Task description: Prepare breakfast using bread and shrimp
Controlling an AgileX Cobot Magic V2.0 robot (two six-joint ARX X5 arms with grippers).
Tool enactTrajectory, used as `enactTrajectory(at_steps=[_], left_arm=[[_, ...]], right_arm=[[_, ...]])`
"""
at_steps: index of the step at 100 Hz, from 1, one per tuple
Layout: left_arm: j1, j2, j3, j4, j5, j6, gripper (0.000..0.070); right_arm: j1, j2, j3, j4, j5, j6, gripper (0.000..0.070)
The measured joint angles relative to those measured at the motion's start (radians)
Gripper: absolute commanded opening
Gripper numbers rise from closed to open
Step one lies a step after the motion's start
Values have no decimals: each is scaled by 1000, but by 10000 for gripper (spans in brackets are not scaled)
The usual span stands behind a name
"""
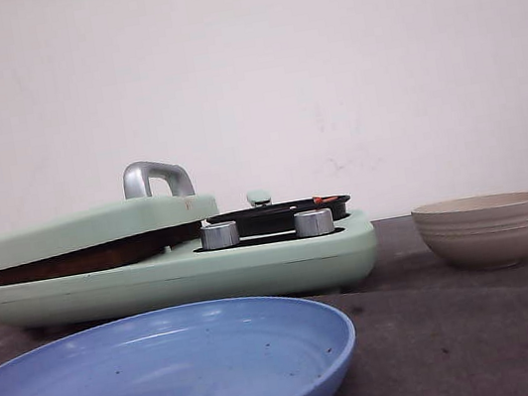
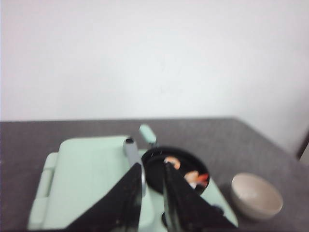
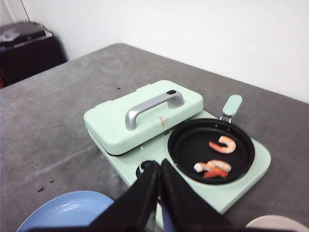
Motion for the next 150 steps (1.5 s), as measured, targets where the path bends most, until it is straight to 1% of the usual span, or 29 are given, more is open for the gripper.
enactTrajectory(at_steps=[6,17,25,34,47,55,61,67,75,80,87,97,150], left_arm=[[0,-30,-51,9,0,-27,3],[0,-108,-153,2,-16,-59,3],[0,-180,-211,-8,-41,-72,3],[0,-272,-260,-29,-48,-85,3],[0,-373,-332,-102,-51,-101,3],[0,-369,-354,-152,-52,-112,3],[-1,-369,-360,-161,-56,-117,3],[-3,-371,-360,-151,-74,-122,3],[-3,-373,-360,-150,-105,-132,4],[-3,-373,-360,-156,-110,-144,4],[-3,-373,-360,-162,-109,-183,3],[-3,-373,-360,-163,-108,-211,3],[-3,-373,-360,-162,-108,-230,3]], right_arm=[[21,-42,-84,60,8,21,0],[61,-117,-222,133,77,55,0],[83,-171,-306,155,112,73,0],[102,-225,-388,161,145,84,0],[113,-305,-507,180,154,93,0],[113,-356,-569,194,154,110,0],[113,-389,-599,197,164,122,0],[113,-420,-609,175,188,131,0],[113,-440,-609,161,257,138,0],[113,-444,-609,148,283,149,0],[112,-445,-609,121,282,169,0],[113,-443,-609,116,281,180,0],[113,-443,-609,119,281,188,0]])
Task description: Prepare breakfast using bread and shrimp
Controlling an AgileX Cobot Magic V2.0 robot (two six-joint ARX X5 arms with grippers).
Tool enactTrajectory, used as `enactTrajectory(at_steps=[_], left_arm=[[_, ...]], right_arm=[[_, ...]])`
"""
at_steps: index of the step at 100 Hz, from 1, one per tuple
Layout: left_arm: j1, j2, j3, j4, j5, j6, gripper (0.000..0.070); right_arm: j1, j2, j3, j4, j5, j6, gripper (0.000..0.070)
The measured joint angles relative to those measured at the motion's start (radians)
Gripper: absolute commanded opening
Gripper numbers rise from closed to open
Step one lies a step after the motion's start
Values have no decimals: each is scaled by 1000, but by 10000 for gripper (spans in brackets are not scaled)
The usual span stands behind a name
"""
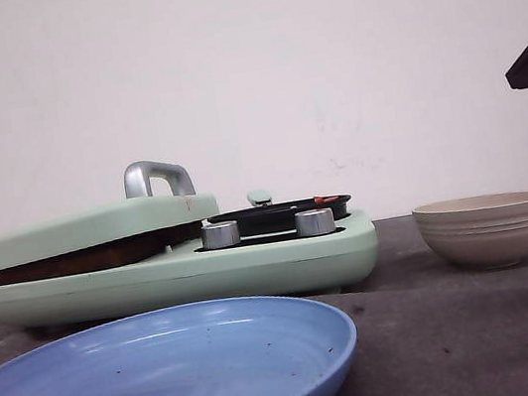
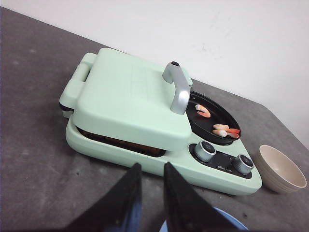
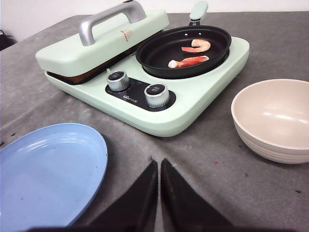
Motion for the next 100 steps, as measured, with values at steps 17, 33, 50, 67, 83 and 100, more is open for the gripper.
enactTrajectory(at_steps=[17,33,50,67,83,100], left_arm=[[18,0,0,-43,-16,2,3],[140,0,-25,154,-44,167,3],[293,0,-142,316,-6,373,3],[348,2,-276,291,87,386,3],[351,-2,-275,265,84,415,4],[352,-1,-275,264,68,421,3]], right_arm=[[0,0,0,0,0,0,0],[0,0,0,0,0,0,0],[0,0,0,0,0,0,0],[0,0,0,0,0,0,0],[0,0,0,8,0,0,0],[0,0,0,32,0,0,0]])
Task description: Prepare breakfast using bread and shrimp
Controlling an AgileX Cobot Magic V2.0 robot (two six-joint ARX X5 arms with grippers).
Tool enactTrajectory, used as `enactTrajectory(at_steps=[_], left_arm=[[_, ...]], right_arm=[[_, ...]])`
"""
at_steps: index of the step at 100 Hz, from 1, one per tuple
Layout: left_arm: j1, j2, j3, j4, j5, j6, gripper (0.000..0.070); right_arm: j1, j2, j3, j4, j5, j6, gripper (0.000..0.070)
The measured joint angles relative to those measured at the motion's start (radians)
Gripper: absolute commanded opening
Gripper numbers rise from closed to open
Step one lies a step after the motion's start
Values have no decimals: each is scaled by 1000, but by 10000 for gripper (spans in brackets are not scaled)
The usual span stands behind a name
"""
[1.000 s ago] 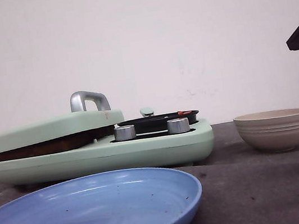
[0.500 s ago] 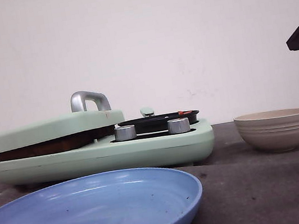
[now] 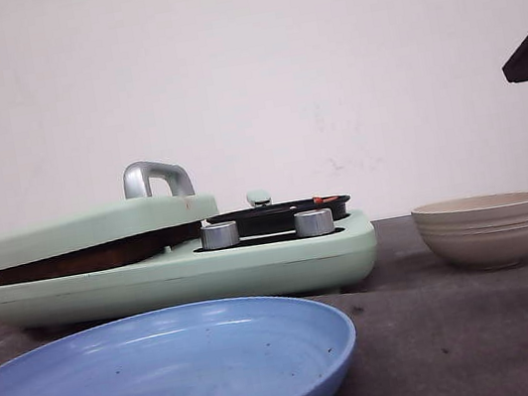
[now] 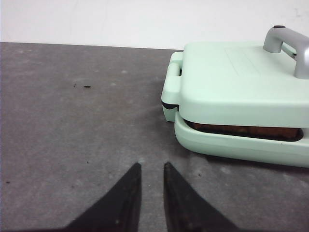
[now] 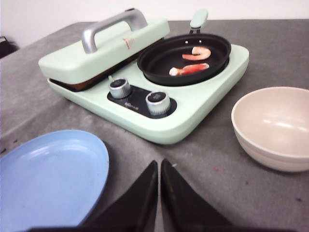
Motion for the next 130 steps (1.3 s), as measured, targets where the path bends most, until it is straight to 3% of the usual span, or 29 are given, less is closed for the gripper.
enactTrajectory(at_steps=[85,109,130], left_arm=[[0,1,0,0,0,0,3],[0,1,0,0,0,0,3],[0,1,0,0,0,0,3]], right_arm=[[-32,-36,0,-9,25,-7,0],[-275,-142,-19,27,70,-191,0],[-423,-281,-203,26,103,-336,0]])
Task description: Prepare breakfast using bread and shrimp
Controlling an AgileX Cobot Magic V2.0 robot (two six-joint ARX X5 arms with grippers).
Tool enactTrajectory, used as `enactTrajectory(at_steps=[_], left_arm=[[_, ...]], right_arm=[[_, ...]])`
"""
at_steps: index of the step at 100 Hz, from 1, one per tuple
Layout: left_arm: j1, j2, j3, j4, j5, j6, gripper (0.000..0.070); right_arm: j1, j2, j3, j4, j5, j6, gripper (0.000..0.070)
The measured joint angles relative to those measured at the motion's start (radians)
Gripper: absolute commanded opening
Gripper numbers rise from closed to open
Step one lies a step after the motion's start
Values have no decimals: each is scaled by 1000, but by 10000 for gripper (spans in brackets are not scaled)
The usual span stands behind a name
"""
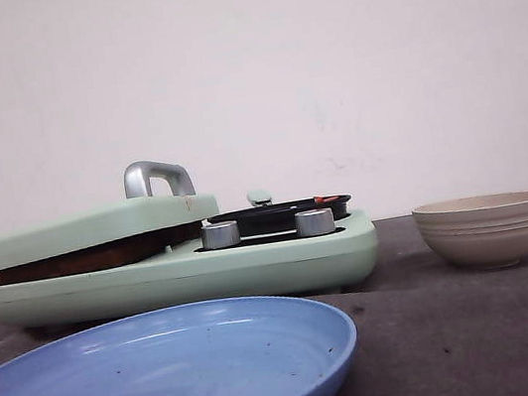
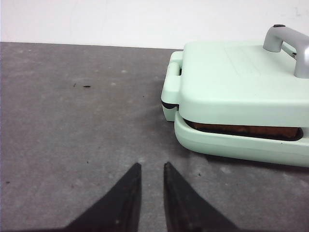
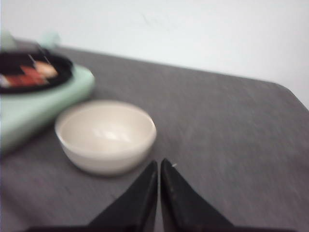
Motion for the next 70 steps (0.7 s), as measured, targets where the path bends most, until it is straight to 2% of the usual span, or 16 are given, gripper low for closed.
enactTrajectory(at_steps=[5,27,70], left_arm=[[0,1,0,0,-1,0,3],[0,0,0,0,0,0,3],[0,0,0,0,0,0,3]], right_arm=[[-21,-40,2,-77,-8,-20,0],[-75,-50,5,-85,-21,-61,0],[-68,-50,4,-72,-68,-49,0]])
